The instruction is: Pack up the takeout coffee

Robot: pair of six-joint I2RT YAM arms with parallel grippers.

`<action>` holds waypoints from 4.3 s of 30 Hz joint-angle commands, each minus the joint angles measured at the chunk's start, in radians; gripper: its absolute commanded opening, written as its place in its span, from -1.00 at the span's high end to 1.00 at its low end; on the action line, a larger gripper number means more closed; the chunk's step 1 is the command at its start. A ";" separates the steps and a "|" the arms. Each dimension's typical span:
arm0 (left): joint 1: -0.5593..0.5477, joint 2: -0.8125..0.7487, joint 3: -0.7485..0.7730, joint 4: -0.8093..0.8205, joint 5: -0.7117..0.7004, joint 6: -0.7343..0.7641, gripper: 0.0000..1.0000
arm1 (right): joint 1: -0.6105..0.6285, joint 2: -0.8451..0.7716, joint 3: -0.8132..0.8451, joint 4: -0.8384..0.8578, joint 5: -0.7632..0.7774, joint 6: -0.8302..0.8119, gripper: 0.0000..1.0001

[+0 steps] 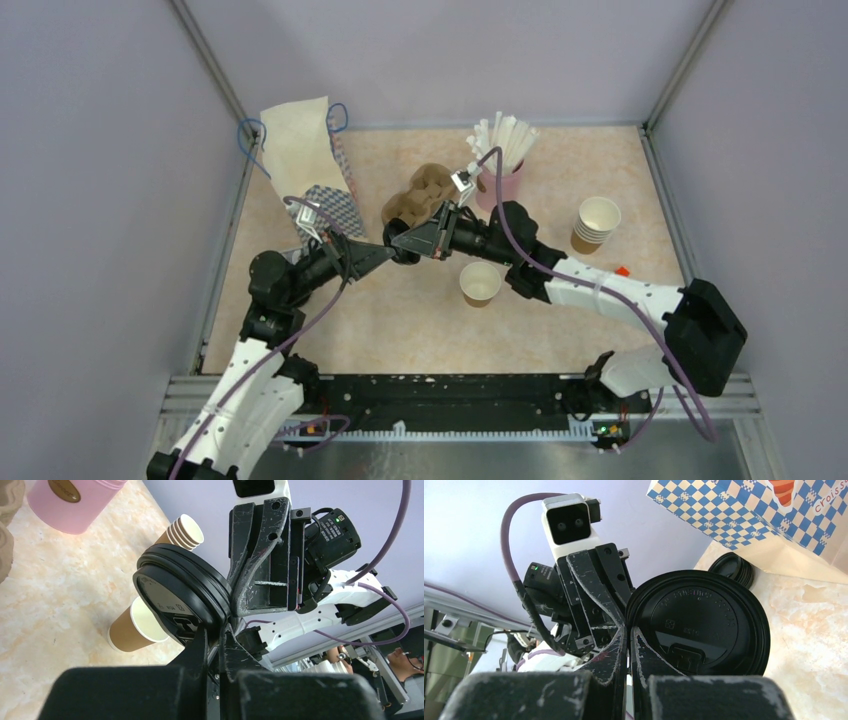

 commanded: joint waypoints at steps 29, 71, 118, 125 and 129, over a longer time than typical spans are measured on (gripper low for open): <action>-0.005 -0.035 0.060 -0.144 -0.052 0.067 0.90 | -0.029 -0.032 0.131 -0.292 -0.107 -0.280 0.66; -0.005 -0.072 0.086 -0.202 0.010 0.169 0.64 | -0.055 -0.092 0.034 -0.120 -0.209 -0.207 1.00; -0.070 -0.429 0.202 -1.184 -1.321 -0.344 0.63 | -0.095 -0.442 0.020 -0.426 0.047 -0.371 1.00; -0.108 -0.424 0.150 -1.147 -1.569 -0.382 0.53 | -0.095 -0.535 0.018 -0.503 0.120 -0.423 1.00; -0.114 -0.359 0.112 -1.062 -1.563 -0.345 0.49 | -0.095 -0.557 0.027 -0.519 0.123 -0.439 1.00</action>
